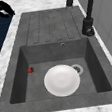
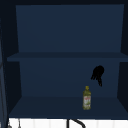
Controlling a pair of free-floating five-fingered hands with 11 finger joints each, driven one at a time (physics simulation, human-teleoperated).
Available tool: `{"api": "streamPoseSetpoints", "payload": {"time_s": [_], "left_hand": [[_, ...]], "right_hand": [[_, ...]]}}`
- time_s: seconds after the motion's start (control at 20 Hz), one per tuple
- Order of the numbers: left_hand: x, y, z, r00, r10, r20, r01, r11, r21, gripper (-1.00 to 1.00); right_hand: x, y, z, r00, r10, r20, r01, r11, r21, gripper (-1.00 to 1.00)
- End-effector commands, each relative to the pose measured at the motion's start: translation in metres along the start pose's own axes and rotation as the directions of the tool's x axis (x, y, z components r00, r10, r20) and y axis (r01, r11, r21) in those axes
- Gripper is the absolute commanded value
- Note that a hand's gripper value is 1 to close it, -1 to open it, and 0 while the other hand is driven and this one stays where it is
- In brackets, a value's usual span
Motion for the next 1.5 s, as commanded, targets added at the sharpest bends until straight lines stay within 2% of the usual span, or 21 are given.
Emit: {"api": "streamPoseSetpoints", "payload": {"time_s": [0.0, 0.2, 0.45, 1.0, 1.45], "left_hand": [[0.000, 0.000, 0.000, 1.0000, 0.000, 0.000, 0.000, 1.0000, 0.000, 0.00], [0.000, 0.000, 0.000, 1.0000, 0.000, 0.000, 0.000, 1.0000, 0.000, 0.00], [0.000, 0.000, 0.000, 1.0000, 0.000, 0.000, 0.000, 1.0000, 0.000, 0.00], [0.000, 0.000, 0.000, 1.0000, 0.000, 0.000, 0.000, 1.0000, 0.000, 0.00], [0.000, 0.000, 0.000, 1.0000, 0.000, 0.000, 0.000, 1.0000, 0.000, 0.00]], "right_hand": [[-0.009, 0.021, 0.024, 1.000, -0.021, 0.018, 0.021, 1.000, -0.009, -1.00], [-0.017, 0.050, 0.039, 1.000, -0.008, 0.006, 0.008, 1.000, 0.009, -1.00], [-0.025, 0.090, 0.057, 1.000, -0.001, 0.001, 0.001, 1.000, -0.002, -1.00], [-0.046, 0.170, 0.111, 1.000, -0.013, 0.012, 0.013, 1.000, -0.007, -1.00], [-0.044, 0.251, 0.138, 1.000, -0.005, -0.014, 0.004, 1.000, -0.029, -1.00]]}}
